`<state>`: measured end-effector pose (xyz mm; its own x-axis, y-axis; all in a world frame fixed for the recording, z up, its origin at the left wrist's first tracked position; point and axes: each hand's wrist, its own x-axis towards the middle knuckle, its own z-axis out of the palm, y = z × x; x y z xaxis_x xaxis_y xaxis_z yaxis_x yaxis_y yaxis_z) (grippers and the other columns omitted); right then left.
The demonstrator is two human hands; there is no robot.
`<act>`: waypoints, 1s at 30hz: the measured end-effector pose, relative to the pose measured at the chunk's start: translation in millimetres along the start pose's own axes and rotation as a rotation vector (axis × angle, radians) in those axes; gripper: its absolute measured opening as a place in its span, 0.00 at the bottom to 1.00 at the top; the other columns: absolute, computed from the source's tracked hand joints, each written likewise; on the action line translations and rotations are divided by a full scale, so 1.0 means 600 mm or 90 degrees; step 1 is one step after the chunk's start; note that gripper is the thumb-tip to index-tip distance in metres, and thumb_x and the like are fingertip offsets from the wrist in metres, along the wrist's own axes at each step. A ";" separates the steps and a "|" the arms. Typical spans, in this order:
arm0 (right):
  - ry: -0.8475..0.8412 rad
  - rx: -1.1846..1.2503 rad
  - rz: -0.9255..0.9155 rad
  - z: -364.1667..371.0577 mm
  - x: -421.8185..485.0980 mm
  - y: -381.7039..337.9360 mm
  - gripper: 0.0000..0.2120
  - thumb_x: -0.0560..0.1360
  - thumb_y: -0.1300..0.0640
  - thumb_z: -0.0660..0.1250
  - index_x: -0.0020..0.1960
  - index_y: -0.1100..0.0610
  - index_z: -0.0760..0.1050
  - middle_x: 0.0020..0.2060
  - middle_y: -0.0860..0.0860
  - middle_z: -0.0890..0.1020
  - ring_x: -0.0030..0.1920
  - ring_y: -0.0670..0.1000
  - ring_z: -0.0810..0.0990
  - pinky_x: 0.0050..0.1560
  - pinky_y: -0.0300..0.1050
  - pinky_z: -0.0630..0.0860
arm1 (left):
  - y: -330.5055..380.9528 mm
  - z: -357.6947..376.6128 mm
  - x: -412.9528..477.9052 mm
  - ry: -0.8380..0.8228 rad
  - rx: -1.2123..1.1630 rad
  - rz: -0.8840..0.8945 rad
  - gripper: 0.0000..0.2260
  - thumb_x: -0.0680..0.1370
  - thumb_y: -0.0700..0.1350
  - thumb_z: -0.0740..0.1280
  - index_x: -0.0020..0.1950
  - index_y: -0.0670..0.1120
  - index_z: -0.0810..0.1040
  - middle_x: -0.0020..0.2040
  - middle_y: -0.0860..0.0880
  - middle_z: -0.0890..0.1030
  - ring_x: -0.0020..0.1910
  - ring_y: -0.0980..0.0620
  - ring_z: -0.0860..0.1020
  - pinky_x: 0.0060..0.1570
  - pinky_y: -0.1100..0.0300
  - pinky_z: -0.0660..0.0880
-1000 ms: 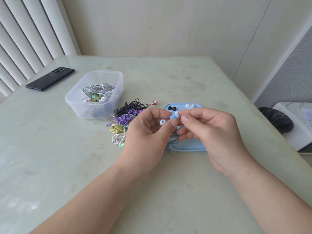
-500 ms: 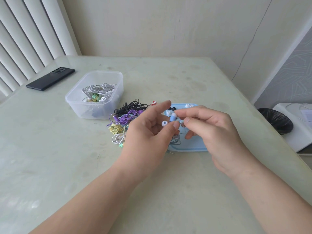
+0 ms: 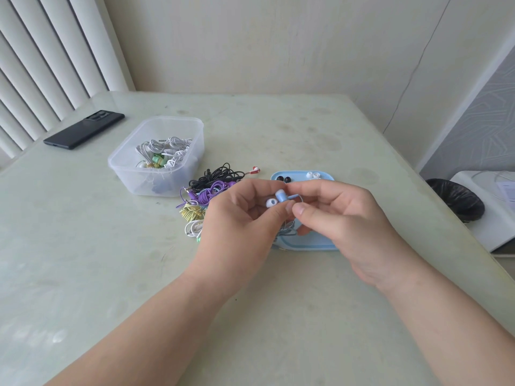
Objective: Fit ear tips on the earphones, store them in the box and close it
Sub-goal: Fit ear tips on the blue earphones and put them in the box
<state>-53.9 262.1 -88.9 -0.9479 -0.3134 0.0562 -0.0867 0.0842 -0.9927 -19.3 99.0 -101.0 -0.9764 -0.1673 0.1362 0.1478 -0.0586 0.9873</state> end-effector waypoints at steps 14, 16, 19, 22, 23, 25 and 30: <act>-0.107 -0.063 -0.003 0.006 -0.010 -0.016 0.16 0.76 0.65 0.73 0.59 0.47 0.83 0.48 0.49 0.88 0.48 0.46 0.86 0.45 0.36 0.79 | 0.021 -0.006 0.000 0.007 -0.185 -0.046 0.12 0.73 0.38 0.76 0.56 0.45 0.84 0.49 0.42 0.88 0.48 0.43 0.86 0.50 0.51 0.82; -0.083 -0.039 0.007 0.008 -0.009 -0.015 0.13 0.77 0.66 0.71 0.56 0.52 0.85 0.45 0.52 0.88 0.41 0.45 0.84 0.38 0.36 0.75 | 0.023 -0.008 0.001 0.025 -0.153 -0.025 0.11 0.75 0.37 0.76 0.56 0.45 0.84 0.49 0.44 0.88 0.48 0.46 0.86 0.49 0.52 0.81; -0.027 0.013 0.043 0.009 -0.004 -0.008 0.09 0.78 0.66 0.70 0.54 0.57 0.85 0.44 0.58 0.88 0.41 0.52 0.82 0.37 0.46 0.76 | 0.019 -0.014 0.005 0.070 -0.046 0.024 0.11 0.75 0.38 0.77 0.56 0.47 0.85 0.47 0.51 0.89 0.43 0.55 0.85 0.46 0.59 0.80; 0.037 0.104 0.086 0.006 0.002 -0.002 0.06 0.76 0.65 0.72 0.53 0.63 0.83 0.46 0.62 0.87 0.43 0.55 0.84 0.40 0.46 0.80 | 0.010 -0.011 0.004 0.073 0.047 0.015 0.11 0.76 0.39 0.77 0.56 0.51 0.86 0.42 0.55 0.86 0.37 0.53 0.84 0.45 0.54 0.83; 0.049 0.134 0.095 0.006 0.002 -0.002 0.06 0.76 0.65 0.72 0.53 0.65 0.82 0.47 0.63 0.87 0.45 0.56 0.86 0.43 0.46 0.82 | 0.009 -0.007 0.002 0.066 0.043 -0.004 0.11 0.76 0.39 0.77 0.55 0.52 0.86 0.43 0.54 0.87 0.39 0.50 0.85 0.46 0.51 0.84; 0.068 0.173 0.100 0.011 0.001 -0.003 0.05 0.76 0.66 0.72 0.51 0.67 0.82 0.47 0.62 0.87 0.46 0.57 0.87 0.50 0.49 0.83 | 0.011 -0.002 -0.004 0.048 0.029 -0.033 0.10 0.76 0.39 0.77 0.53 0.53 0.86 0.46 0.51 0.88 0.44 0.46 0.88 0.44 0.52 0.86; 0.034 0.231 0.120 0.015 -0.002 -0.014 0.07 0.79 0.64 0.67 0.53 0.66 0.83 0.50 0.61 0.87 0.50 0.58 0.87 0.50 0.49 0.83 | 0.020 -0.005 -0.003 0.022 0.018 -0.047 0.10 0.77 0.37 0.76 0.55 0.48 0.85 0.46 0.49 0.88 0.44 0.49 0.88 0.45 0.53 0.86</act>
<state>-49.1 253.6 -81.4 -0.9524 -0.2735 -0.1346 0.1947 -0.2060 -0.9590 -15.1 95.7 -89.9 -0.9785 -0.1972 0.0600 0.0700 -0.0446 0.9965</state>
